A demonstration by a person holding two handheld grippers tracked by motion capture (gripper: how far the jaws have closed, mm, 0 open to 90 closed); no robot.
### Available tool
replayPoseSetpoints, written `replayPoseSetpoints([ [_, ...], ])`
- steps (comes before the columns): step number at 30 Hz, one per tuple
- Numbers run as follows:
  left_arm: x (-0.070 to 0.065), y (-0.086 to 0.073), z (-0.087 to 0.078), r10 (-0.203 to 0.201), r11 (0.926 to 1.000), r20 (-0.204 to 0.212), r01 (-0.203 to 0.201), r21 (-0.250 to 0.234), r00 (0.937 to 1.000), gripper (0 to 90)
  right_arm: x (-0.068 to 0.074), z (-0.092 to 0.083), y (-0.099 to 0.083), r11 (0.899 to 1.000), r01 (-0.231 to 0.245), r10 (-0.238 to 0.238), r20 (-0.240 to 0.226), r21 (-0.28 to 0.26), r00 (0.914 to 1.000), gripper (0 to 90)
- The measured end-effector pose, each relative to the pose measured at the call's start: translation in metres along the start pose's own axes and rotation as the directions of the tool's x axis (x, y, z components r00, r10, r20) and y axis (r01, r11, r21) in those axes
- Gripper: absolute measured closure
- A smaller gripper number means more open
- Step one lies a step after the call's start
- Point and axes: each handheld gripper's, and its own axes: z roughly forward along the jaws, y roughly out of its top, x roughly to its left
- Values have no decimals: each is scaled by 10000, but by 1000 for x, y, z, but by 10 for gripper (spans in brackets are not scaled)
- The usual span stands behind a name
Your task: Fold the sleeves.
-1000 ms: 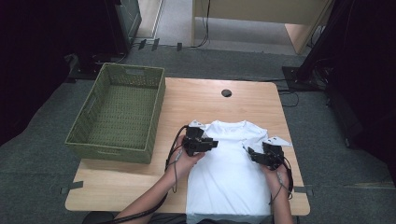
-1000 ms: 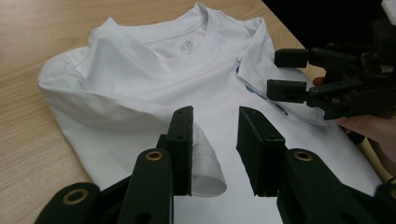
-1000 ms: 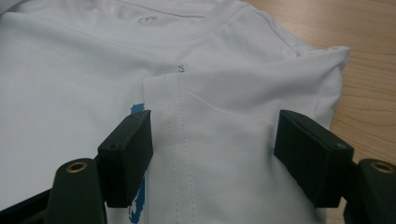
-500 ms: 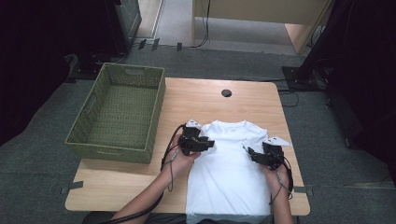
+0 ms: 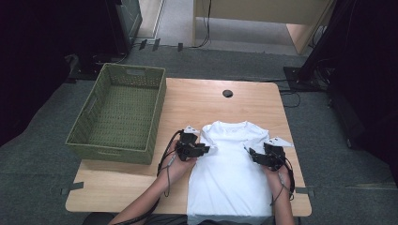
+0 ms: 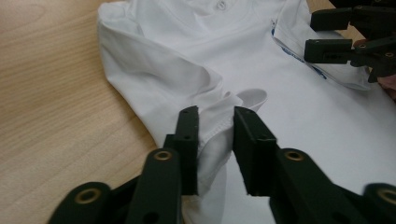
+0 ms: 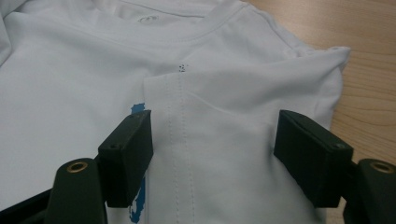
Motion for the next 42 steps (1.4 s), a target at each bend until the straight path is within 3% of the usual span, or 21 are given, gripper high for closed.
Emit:
replayPoseSetpoints([
  [6,-7,-4,8,-4,10000,378,4,9,9993,774,0,-3,1,9997,-261,259,-490,-17,9985,333],
  [9,-8,-7,12,17,10000,397,-19,59,9992,738,1,-4,1,10000,22,-19,-409,68,9992,389],
  [10,-9,-10,15,61,10000,441,-63,45,9990,709,2,-6,1,9994,323,-320,-281,94,9991,396],
  [14,-8,-15,18,75,10000,452,-72,-65,9989,684,0,-5,0,9988,453,-449,-260,162,9987,405],
  [29,-6,-19,15,461,9985,275,-452,-298,9986,643,3,-4,0,9999,98,-96,-187,134,9998,383],
  [42,14,-18,4,-124,9992,73,127,-384,9999,644,19,4,2,9991,411,-410,-163,46,9990,298],
])
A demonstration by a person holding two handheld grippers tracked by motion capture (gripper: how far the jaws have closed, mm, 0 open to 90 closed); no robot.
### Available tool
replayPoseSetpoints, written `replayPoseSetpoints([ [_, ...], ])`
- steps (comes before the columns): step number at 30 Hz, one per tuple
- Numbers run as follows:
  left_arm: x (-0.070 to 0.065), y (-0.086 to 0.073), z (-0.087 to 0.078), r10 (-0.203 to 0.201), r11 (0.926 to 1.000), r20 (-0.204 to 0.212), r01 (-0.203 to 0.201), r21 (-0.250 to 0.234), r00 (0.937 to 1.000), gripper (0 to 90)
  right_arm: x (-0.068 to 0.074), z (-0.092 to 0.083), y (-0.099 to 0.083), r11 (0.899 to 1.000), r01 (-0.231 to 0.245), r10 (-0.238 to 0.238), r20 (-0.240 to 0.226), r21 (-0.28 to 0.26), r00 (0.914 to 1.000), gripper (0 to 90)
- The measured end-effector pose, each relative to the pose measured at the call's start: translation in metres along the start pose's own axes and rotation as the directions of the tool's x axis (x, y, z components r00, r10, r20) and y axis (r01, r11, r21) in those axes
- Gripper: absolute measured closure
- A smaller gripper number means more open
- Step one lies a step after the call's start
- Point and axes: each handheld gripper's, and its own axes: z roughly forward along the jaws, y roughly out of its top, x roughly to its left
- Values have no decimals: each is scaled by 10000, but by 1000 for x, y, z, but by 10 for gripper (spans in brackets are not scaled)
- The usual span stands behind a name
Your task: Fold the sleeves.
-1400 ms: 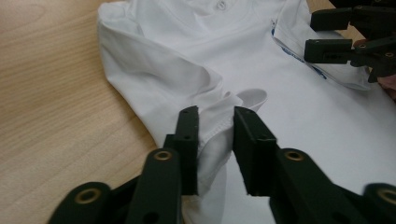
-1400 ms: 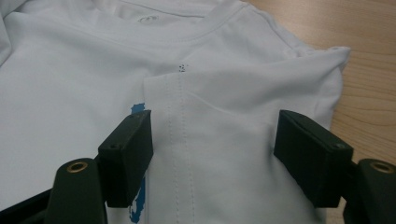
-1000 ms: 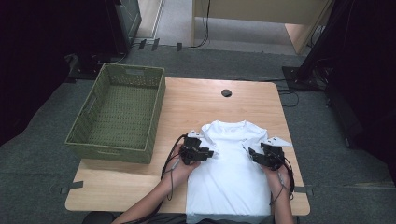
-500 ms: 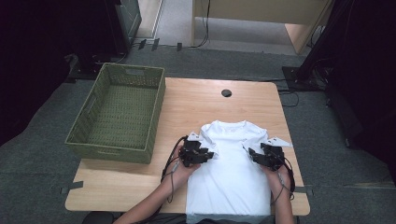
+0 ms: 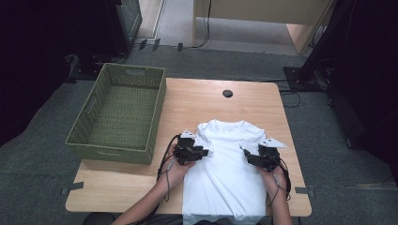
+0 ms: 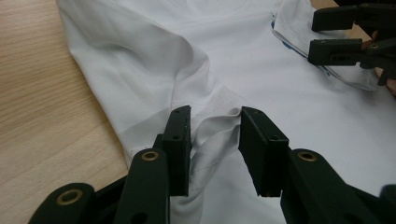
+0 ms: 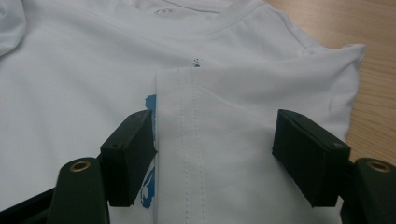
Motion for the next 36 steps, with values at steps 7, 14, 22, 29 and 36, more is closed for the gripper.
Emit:
replayPoseSetpoints([
  [7,9,-1,-8,-111,9999,-124,110,-86,9999,644,10,4,3,10000,56,-56,-59,23,10000,288],
  [14,17,-4,-15,-205,9997,-190,203,-139,9996,644,17,7,6,10000,92,-91,-82,36,9999,273],
  [22,24,-6,-21,-475,9988,-194,473,-152,9987,645,27,11,9,10000,-14,13,39,42,10000,273],
  [29,31,-7,-27,-424,9989,-275,419,-188,9987,645,35,14,11,9999,-126,126,171,22,9998,273],
  [36,32,-12,-33,-244,9995,-449,233,-235,9987,604,44,17,13,9999,-119,119,145,32,9998,273],
])
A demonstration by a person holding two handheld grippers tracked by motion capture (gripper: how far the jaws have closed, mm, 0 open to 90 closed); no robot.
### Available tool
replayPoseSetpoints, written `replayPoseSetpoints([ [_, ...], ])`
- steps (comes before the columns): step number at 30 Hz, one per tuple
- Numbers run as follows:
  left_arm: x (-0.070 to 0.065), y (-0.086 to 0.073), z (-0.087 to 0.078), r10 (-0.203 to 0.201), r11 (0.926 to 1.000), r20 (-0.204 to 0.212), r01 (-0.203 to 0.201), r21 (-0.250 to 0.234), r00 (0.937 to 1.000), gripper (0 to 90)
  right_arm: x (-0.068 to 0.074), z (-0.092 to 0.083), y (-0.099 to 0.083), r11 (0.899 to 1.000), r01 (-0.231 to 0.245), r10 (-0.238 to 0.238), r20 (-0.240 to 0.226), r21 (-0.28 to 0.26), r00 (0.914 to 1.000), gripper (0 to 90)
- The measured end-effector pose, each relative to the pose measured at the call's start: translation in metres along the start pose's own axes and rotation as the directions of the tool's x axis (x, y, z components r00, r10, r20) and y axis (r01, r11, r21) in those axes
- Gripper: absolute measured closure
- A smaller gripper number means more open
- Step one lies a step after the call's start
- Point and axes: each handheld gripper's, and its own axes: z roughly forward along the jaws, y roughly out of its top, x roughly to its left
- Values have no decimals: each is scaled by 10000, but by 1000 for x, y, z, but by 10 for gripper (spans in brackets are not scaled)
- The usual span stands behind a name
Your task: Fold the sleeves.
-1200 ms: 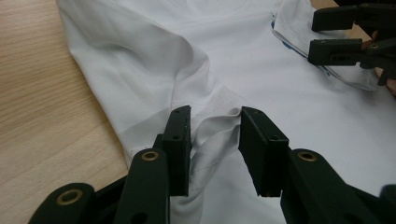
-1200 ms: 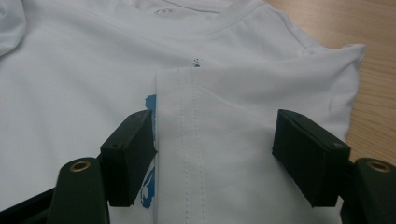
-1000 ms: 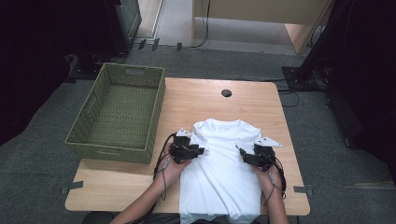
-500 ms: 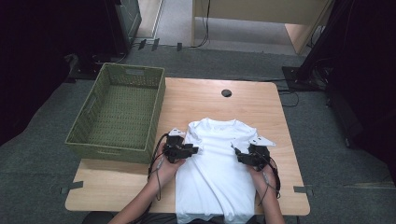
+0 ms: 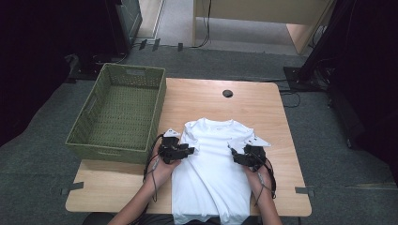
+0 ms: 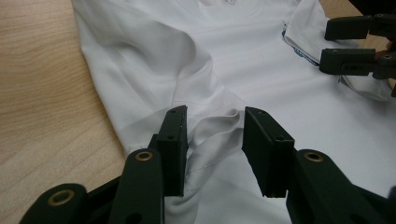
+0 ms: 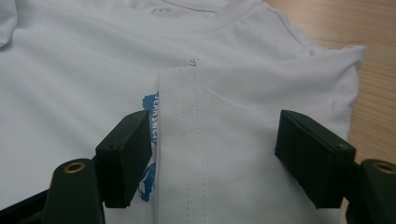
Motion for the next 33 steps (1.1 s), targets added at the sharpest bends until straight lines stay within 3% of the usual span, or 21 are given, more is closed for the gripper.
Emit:
replayPoseSetpoints([
  [11,0,-3,-2,-229,9995,230,234,-200,9995,513,-1,2,2,9994,342,-342,-337,2,9988,260],
  [18,-3,-1,-2,-25,9996,268,33,-273,9996,435,-3,4,4,9987,509,-504,-568,63,9971,226],
  [24,-4,9,-5,186,9991,3,-186,-391,9998,400,-5,4,9,9968,766,-748,-779,211,9942,254],
  [28,-5,16,-3,435,9980,-466,-455,-438,9980,391,-9,5,14,9960,894,-882,-1002,80,9910,254],
  [33,-3,23,2,606,9963,-681,-646,-574,9958,389,-15,8,20,9953,964,-968,-1128,-96,9889,257],
])
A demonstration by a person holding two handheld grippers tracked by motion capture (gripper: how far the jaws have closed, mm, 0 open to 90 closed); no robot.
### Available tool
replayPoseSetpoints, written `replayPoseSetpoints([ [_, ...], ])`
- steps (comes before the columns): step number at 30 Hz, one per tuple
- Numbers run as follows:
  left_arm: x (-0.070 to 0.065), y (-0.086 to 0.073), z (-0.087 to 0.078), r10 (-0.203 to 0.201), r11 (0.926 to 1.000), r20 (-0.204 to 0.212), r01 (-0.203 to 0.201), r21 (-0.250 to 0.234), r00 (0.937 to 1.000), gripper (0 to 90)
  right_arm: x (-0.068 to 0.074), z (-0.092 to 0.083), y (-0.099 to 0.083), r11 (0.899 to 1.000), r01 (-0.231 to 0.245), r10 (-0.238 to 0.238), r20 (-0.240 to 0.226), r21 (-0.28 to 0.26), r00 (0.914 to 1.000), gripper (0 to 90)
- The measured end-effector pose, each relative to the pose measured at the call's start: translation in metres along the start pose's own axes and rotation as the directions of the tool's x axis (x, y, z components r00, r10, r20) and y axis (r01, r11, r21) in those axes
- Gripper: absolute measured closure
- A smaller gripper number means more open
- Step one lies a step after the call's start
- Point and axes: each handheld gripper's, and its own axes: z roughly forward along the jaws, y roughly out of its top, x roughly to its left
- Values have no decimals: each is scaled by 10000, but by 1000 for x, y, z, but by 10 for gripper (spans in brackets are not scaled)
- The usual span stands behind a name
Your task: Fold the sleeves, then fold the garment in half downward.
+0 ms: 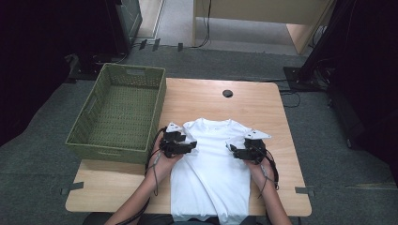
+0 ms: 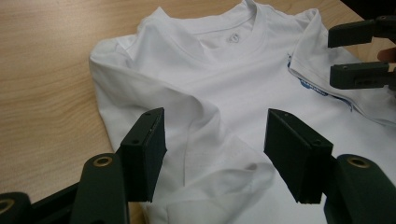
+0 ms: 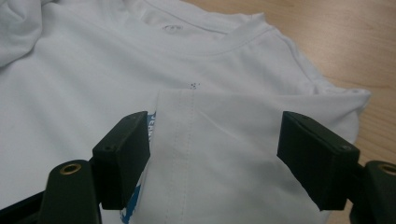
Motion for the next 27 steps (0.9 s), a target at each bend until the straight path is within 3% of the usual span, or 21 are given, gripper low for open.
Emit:
replayPoseSetpoints([
  [8,3,4,14,319,9995,-198,-318,27,9993,385,-8,5,6,9999,-100,98,-273,-60,9996,257],
  [15,7,12,26,521,9984,-148,-524,-192,9985,374,-11,13,14,9997,236,-233,-365,57,9991,257],
  [17,9,14,27,431,9983,-29,-431,-399,9991,374,-11,15,15,9991,415,-412,-332,69,9986,257],
  [27,12,23,35,575,9977,-155,-580,-343,9982,355,-13,24,16,9991,429,-432,-365,-74,9984,258],
])
